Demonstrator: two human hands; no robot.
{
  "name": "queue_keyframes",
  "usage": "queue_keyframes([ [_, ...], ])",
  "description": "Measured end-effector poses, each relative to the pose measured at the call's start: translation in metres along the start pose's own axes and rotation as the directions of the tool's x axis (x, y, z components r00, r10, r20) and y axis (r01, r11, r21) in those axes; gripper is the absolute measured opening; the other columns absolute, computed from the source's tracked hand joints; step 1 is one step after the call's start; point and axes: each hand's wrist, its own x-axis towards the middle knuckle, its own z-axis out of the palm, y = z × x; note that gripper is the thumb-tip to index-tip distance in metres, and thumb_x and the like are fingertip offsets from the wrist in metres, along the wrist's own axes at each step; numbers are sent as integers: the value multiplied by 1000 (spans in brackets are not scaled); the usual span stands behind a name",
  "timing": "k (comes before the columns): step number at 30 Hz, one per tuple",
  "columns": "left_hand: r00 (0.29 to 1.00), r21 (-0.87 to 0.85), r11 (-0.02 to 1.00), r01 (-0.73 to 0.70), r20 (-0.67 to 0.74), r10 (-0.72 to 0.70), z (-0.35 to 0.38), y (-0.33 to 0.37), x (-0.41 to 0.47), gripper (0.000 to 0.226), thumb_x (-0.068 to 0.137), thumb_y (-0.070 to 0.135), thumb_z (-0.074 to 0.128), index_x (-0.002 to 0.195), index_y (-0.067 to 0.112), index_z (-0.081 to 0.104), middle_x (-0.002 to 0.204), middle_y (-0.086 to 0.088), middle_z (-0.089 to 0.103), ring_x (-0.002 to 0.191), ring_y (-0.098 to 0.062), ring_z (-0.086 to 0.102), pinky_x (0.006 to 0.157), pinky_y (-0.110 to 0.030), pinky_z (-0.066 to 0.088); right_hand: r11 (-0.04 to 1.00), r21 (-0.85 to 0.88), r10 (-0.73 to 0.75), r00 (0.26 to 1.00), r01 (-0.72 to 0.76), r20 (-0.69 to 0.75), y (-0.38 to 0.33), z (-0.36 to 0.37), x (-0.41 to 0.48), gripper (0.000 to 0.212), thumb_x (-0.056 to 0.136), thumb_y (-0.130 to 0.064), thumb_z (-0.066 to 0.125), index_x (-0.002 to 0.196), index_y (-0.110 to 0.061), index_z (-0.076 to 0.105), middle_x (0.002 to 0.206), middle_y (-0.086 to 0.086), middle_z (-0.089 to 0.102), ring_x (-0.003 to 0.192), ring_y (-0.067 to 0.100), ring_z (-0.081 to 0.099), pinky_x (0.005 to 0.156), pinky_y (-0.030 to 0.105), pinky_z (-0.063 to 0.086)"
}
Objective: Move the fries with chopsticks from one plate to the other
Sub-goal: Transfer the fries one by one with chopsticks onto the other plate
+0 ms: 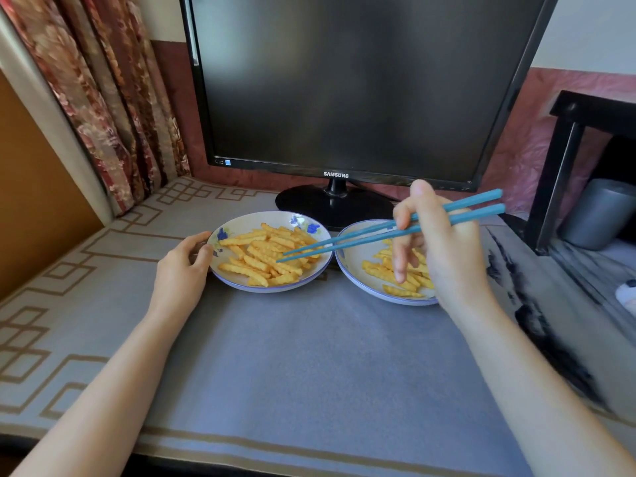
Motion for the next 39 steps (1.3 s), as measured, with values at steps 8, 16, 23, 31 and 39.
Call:
queue_keyframes([
  [8,1000,-1,1000,5,-2,-5,0,2,-1,31,97,19,44,124,16,59,102,5,58,95,-7,48,80,-20,32,998,-61,22,990,-13,142,7,7,-5,44,103,-26,39,64,-10,52,36,9,44,31,24,40,41,30,24],
  [16,1000,-6,1000,5,-2,-5,-1,2,-2,31,97,19,44,124,16,59,108,2,61,95,-7,48,81,-20,33,997,-66,-30,999,27,-37,-14,-41,17,42,102,-26,38,65,-11,49,35,7,44,28,20,37,39,27,19],
  [23,1000,1,1000,9,-2,-9,0,-1,1,32,96,19,44,123,17,61,115,-3,65,96,-7,48,81,-20,32,954,-300,21,1000,-26,-20,-14,-79,26,41,102,-30,39,68,-10,51,37,10,47,27,20,38,34,20,24],
  [31,1000,-7,1000,3,1,-3,0,-2,0,32,96,19,45,123,16,61,116,-3,65,97,-7,49,82,-20,33,926,-377,15,1000,-10,11,-21,-97,26,40,101,-29,40,70,-6,51,38,13,47,27,21,38,34,20,23],
  [39,1000,-1,1000,1,-11,-1,0,1,0,32,97,19,44,124,15,60,116,-3,64,96,-6,48,81,-19,32,926,-377,-23,999,31,27,-25,-99,25,41,101,-28,40,68,-5,50,38,16,47,27,23,39,32,18,24],
])
